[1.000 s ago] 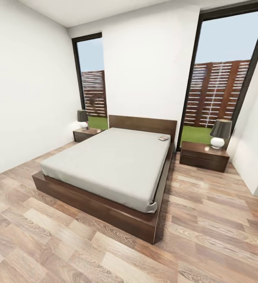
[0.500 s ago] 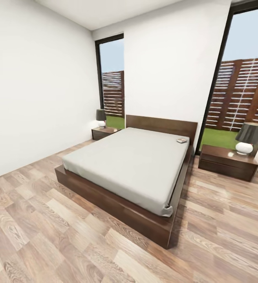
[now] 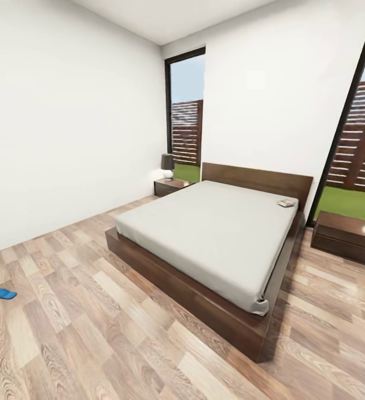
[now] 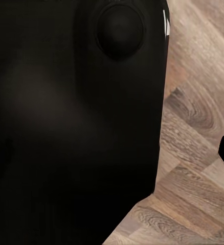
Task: In the bedroom, move the book from the bed onto either nightstand, and place the two sandals side by side next to the bed.
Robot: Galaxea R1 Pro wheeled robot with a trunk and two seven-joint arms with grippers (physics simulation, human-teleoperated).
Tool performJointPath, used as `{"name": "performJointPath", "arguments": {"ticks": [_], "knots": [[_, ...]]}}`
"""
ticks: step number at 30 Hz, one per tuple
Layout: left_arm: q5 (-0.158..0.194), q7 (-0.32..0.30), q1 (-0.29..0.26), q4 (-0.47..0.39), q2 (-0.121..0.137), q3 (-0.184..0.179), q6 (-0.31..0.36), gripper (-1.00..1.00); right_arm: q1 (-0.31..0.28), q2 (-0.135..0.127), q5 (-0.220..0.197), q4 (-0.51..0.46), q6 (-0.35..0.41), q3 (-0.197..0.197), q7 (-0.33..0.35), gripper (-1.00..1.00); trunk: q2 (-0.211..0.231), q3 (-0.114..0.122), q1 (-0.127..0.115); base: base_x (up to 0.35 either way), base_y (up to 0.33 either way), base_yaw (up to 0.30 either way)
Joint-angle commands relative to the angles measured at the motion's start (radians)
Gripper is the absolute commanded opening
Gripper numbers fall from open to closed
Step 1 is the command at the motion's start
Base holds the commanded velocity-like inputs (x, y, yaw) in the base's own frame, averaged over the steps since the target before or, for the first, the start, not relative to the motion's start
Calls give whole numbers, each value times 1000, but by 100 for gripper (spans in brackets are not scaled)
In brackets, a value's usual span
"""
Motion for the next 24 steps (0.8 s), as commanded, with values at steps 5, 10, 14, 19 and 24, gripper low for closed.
{"name": "performJointPath", "arguments": {"ticks": [5, 10, 14, 19, 24], "knots": [[1, 0, 0, -2, 0, 0, -1, 100, 0, 0, 0, 0, -2, 0, -1, 100, 0, -1, 0, 0, 0, 293], [1, 0, 0, -3, 0, 1, -1, 100, 0, 0, 0, 0, -4, 1, -1, 100, 0, -1, 0, 0, 0, 293], [1, 0, 0, -12, 1, 2, -2, 100, 0, -1, 0, 0, -4, 0, 0, 100, 0, -1, 0, 0, 0, 293], [1, 0, 0, -35, 1, 2, -2, 100, 0, -4, 0, -1, -4, -3, 0, 100, 0, -1, 0, 0, 0, 293], [1, 0, 0, -114, 5, 4, -2, 100, 0, -6, 0, -7, -4, -5, 0, 100, 0, -1, 0, 0, 0, 293]]}}
